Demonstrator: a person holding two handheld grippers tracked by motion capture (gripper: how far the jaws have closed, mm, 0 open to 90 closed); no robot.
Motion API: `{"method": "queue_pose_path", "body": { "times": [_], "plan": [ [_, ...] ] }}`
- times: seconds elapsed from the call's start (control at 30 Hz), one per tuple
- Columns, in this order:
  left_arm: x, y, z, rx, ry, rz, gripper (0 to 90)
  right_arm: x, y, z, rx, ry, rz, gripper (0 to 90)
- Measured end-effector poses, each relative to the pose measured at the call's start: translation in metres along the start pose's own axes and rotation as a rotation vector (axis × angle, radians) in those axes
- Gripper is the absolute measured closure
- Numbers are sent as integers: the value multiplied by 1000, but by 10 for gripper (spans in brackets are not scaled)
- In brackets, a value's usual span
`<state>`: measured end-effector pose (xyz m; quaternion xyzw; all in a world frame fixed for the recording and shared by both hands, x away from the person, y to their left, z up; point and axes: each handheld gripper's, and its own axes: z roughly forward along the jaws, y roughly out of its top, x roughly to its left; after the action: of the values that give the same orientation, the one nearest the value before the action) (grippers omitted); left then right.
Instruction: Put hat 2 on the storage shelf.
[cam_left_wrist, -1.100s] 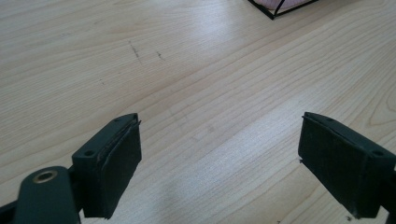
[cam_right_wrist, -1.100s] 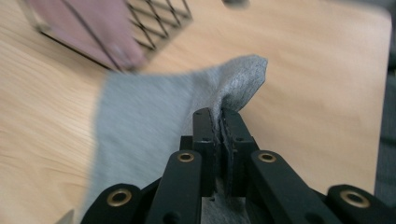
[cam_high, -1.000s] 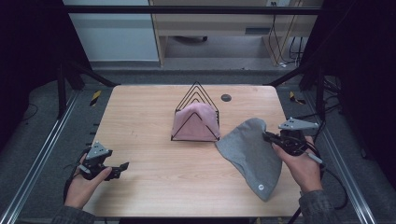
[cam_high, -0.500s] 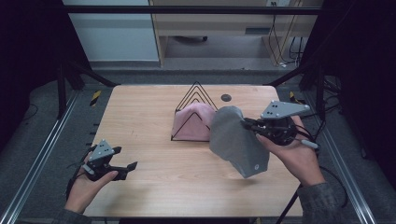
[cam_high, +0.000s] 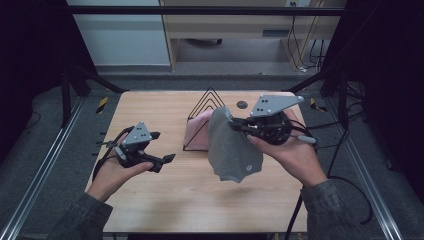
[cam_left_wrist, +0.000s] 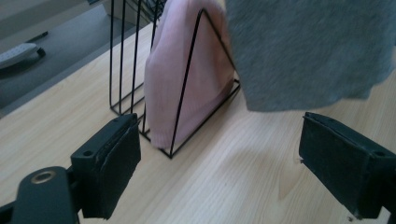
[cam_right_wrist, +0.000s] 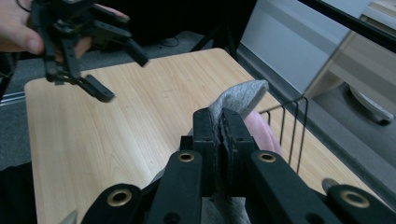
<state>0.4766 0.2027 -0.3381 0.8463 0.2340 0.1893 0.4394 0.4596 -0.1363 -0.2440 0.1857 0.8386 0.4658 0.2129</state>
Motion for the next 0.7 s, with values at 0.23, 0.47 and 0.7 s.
{"method": "queue_pose_path", "body": {
  "times": [0.23,0.47,0.7],
  "plan": [
    [3,27,9,-20,-21,22,134,4,12,18,-13,64,-23,864],
    [-1,48,7,-30,-44,89,162,15,25,17,-48,112,-37,863],
    [0,54,24,-38,-108,81,198,19,29,20,-34,126,-47,863]
  ]
}}
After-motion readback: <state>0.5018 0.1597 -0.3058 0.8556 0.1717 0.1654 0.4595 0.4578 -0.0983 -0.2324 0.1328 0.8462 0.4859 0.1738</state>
